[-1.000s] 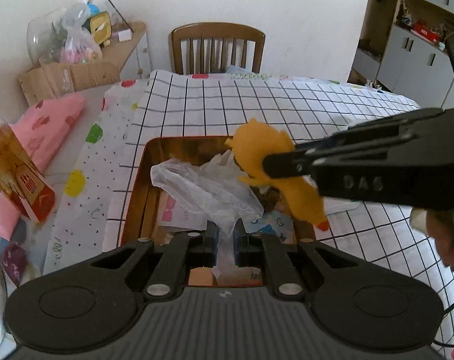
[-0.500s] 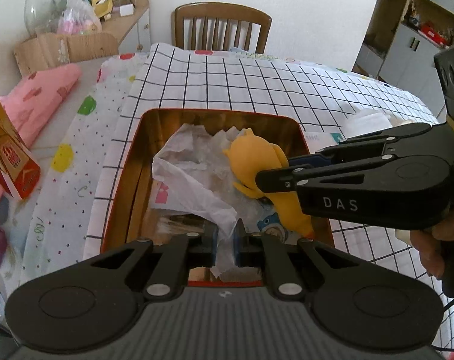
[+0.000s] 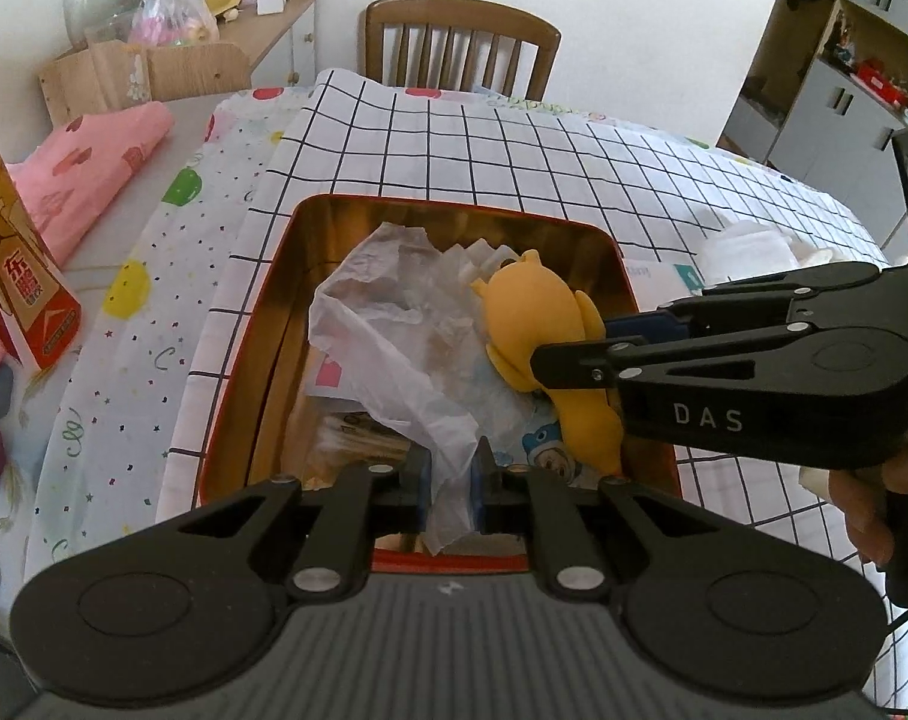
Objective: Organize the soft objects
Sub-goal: 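Open both tools to drop the bag and duck into the tin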
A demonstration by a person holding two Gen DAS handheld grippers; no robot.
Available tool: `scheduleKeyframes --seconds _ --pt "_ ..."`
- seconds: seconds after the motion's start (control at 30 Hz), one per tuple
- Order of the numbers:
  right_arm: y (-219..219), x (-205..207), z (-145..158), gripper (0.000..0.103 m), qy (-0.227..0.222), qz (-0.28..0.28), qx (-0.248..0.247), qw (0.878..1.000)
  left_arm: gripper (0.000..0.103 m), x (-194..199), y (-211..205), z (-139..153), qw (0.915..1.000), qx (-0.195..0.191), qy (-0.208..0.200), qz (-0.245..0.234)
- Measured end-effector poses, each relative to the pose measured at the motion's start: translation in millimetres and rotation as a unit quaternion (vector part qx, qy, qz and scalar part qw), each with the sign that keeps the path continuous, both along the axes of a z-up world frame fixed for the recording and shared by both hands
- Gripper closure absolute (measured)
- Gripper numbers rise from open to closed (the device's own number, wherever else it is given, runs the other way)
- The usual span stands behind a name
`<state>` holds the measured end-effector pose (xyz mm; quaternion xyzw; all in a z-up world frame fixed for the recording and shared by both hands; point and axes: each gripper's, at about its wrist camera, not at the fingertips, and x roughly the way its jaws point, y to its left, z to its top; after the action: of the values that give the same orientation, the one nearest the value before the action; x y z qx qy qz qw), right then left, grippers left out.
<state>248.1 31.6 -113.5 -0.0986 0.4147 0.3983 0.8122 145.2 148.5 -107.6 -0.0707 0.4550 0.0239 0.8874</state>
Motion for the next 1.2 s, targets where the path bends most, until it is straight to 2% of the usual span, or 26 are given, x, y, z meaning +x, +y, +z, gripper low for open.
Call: scheduleKeyframes --seconds 0.07,0.13,0.17,0.2,0.27,0.43,0.73,0.83,0.9,1.13,1.2 --pt "-1 0 0 0.078 -0.001 0.000 0.000 1.000 0.089 0 0 -1 1.0000 0.001 0.001 0.002" --pt "-2 0 0 0.076 0.000 0.000 0.001 1.000 0.081 -1 0 -1 1.0000 0.000 0.002 0.005" --pt "-2 0 1 0.074 0.000 0.000 0.001 1.000 0.070 -1 -1 0 1.0000 -0.001 0.002 0.005" --pt "-3 0 1 0.073 0.000 -0.001 0.002 1.000 0.052 -2 -1 0 1.0000 -0.001 0.000 0.005" --pt "-5 -1 2 0.071 -0.002 -0.003 0.006 1.000 0.032 -4 -2 2 1.0000 -0.001 -0.007 0.005" --pt "-7 -3 8 0.069 -0.007 0.001 0.014 1.000 0.032 -6 -5 8 0.9999 0.008 -0.014 0.003" --pt "-23 -13 29 0.053 -0.021 -0.001 0.036 0.999 0.031 -22 -4 20 0.9995 0.018 -0.024 0.012" --pt "-32 -20 38 0.047 -0.026 -0.002 0.048 0.998 0.031 -31 -3 27 0.9990 0.019 -0.035 0.018" --pt "-38 -24 45 0.046 -0.031 -0.003 0.053 0.998 0.026 -38 -3 34 0.9986 0.019 -0.046 0.018" --pt "-61 -49 65 0.039 -0.043 -0.009 0.074 0.996 0.025 -57 -12 56 0.9964 0.026 -0.081 0.012" --pt "-69 -57 71 0.038 -0.045 -0.013 0.082 0.996 0.021 -63 -17 61 0.9956 0.028 -0.089 0.007"
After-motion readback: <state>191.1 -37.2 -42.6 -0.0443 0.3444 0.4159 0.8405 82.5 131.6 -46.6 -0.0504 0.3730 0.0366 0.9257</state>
